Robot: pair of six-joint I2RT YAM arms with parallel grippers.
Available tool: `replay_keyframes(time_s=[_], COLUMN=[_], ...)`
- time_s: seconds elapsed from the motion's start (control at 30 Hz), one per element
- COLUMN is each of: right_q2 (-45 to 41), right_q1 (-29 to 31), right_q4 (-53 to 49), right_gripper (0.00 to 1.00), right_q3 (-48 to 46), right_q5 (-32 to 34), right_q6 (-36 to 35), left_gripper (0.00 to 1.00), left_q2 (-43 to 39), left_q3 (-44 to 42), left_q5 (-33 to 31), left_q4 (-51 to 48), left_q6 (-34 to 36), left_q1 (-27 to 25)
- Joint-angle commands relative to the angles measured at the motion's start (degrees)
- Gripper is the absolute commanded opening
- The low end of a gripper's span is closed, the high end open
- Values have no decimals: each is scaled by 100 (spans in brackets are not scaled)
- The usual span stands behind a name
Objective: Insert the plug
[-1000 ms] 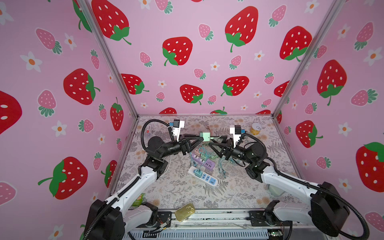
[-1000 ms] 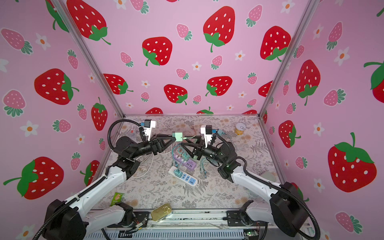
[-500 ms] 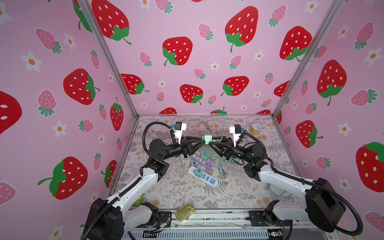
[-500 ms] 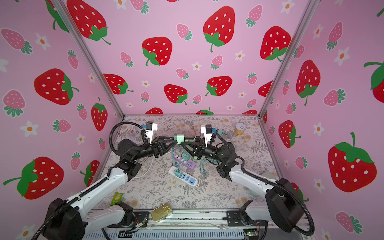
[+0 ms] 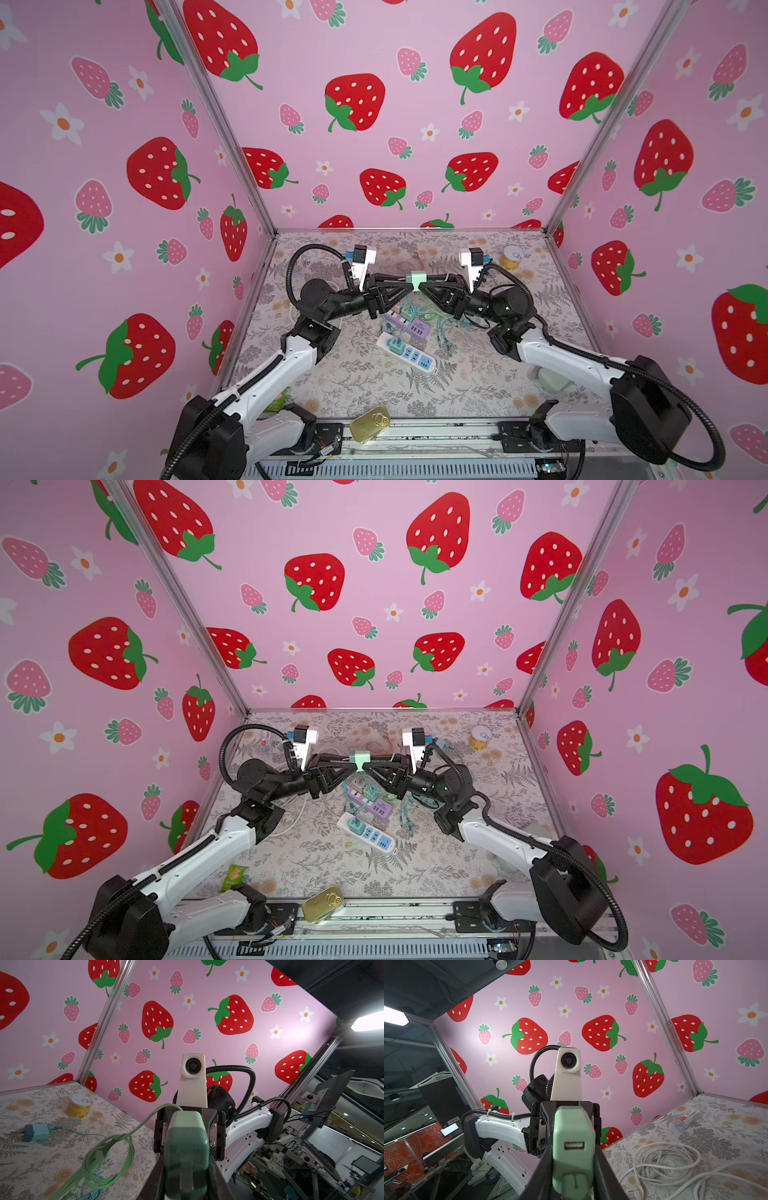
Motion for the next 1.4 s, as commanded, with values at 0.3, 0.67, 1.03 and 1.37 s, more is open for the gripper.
replay_keyframes(time_s=[0.3, 0.67, 1.03, 1.37], right_q2=[-706, -1204, -1560, -1556], right_q1=[-75, -202, -211, -211], right_q4=[-1016, -2853, -6092, -7648], right_gripper=[8, 3, 3, 3], right_q3=[237, 602, 1656, 1919], right_q5=[173, 314, 1298, 2133], right_q6=[-716, -1649, -3466, -3491], left_gripper=[28, 56, 58, 57], left_q2=[-127, -160, -1017, -1584], left_q3=[572, 487, 162, -157], left_q5=[250, 285, -27, -1502], left_q4=[-1427, -1140, -2413, -4550], left_q6=[618, 592, 1278, 1823], left_q1=[-76, -68, 174, 443])
